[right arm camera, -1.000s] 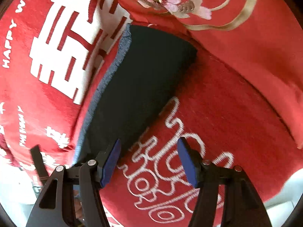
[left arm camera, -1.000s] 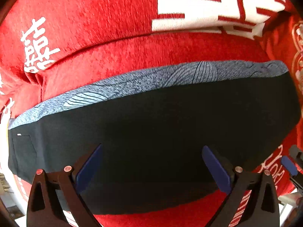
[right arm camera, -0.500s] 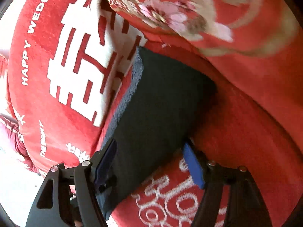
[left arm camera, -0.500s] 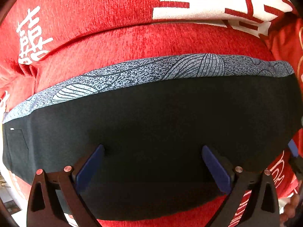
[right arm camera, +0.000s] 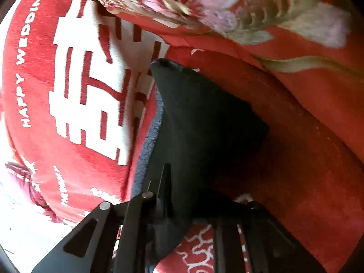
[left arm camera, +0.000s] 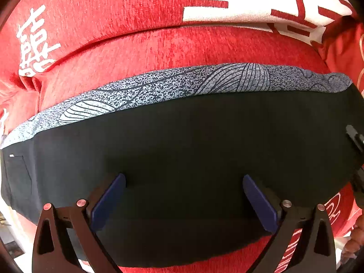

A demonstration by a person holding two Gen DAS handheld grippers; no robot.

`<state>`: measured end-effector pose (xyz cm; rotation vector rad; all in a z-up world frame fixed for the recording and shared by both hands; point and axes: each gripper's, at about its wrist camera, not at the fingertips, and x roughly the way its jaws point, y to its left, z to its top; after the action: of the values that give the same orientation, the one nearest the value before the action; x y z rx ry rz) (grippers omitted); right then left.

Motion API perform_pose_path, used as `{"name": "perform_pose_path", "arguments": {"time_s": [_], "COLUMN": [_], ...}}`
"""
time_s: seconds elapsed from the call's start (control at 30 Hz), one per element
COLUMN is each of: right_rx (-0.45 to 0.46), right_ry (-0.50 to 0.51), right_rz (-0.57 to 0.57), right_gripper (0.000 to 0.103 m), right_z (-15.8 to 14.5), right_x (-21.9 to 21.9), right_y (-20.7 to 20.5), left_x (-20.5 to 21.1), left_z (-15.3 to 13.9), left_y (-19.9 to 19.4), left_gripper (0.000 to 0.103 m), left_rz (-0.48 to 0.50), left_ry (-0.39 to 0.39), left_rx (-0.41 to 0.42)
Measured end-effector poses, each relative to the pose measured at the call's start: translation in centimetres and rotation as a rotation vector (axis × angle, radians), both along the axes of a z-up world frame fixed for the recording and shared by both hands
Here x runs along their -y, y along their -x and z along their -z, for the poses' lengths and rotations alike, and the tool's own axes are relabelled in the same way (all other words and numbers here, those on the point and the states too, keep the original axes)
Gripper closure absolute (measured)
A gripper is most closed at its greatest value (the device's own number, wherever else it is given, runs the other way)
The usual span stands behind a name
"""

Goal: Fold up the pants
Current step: 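Grasp the end of the folded pants with the right gripper and lift it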

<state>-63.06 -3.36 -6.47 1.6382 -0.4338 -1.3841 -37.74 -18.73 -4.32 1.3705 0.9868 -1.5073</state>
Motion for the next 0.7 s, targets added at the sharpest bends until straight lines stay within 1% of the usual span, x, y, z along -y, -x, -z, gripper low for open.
{"name": "perform_pose_path", "arguments": {"time_s": [0.13,0.2,0.27,0.33,0.37,0.4,0.47,0.5,0.53,0.57,0.6,0.7], "right_rx": [-0.006,-0.017,-0.030,-0.060,-0.080,-0.096,-0.137,-0.162,-0.189,-0.221,-0.243,-0.321], "right_ry": [0.073,0.102,0.125,0.139,0.144,0.146,0.147,0.143,0.122,0.106,0.112,0.105], "right_rz": [-0.025,-0.047,-0.070,-0.102,-0.121,-0.136,-0.169,-0.188,-0.220,-0.251,-0.265,-0.311], "right_gripper": [0.089,0.089,0.089,0.089,0.089,0.089,0.089,0.089,0.089,0.089,0.089,0.089], "right_z": [-1.9,-3.1,-4.1,-5.3,-5.9,-6.4,-7.5,-8.0,-8.3,-8.6,-9.0,-10.5], "right_x": [0.3,0.5,0.7,0.8,0.9,1.0,1.2,1.5,1.9,2.3,2.4,3.2], "right_y": [-0.6,-0.9,-1.3,-1.8,-2.1,-2.4,-3.1,-3.6,-4.1,-4.9,-5.4,-7.0], "left_x": [0.3,0.2,0.3,0.2,0.2,0.2,-0.2,-0.7,-1.1,-1.2,-1.2,-0.6], "left_z": [-0.2,-1.4,-2.8,-4.2,-4.3,-4.3,-2.5,-1.1,-0.3,-0.4,-0.5,-0.5], "left_y": [-0.3,-0.5,-0.3,0.6,1.0,1.6,3.1,3.7,3.9,3.9,3.7,2.9], "left_gripper": [0.000,0.011,0.011,0.011,0.011,0.011,0.011,0.011,0.010,0.010,0.010,0.010], "left_rz": [0.004,0.001,0.010,0.035,0.046,0.062,0.108,0.129,0.135,0.135,0.134,0.141], "left_ry": [-0.004,0.011,0.054,0.116,0.132,0.144,0.094,0.067,0.101,0.124,0.123,0.086], "left_rx": [-0.009,-0.014,-0.039,-0.063,-0.070,-0.078,-0.077,-0.053,-0.043,-0.051,-0.057,-0.089]}}
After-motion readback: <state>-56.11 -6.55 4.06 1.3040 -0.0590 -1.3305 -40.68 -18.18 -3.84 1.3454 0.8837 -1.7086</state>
